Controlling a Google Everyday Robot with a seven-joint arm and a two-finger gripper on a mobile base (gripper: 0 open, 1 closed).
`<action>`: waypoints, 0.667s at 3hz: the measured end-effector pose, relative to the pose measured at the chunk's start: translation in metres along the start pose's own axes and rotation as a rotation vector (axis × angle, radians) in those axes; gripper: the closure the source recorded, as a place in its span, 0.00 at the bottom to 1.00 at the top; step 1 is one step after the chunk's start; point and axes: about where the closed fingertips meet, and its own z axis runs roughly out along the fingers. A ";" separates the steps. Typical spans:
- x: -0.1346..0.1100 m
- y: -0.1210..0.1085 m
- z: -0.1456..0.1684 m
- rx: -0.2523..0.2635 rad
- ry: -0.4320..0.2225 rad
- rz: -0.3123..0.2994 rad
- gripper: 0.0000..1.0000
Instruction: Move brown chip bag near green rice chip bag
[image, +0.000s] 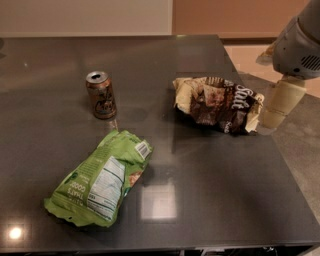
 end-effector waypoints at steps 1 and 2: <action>-0.004 -0.019 0.026 -0.005 -0.018 0.016 0.00; -0.003 -0.038 0.061 -0.008 -0.020 0.034 0.00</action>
Offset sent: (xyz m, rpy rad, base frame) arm 0.0738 0.0045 -0.0715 0.0344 0.0163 -0.0382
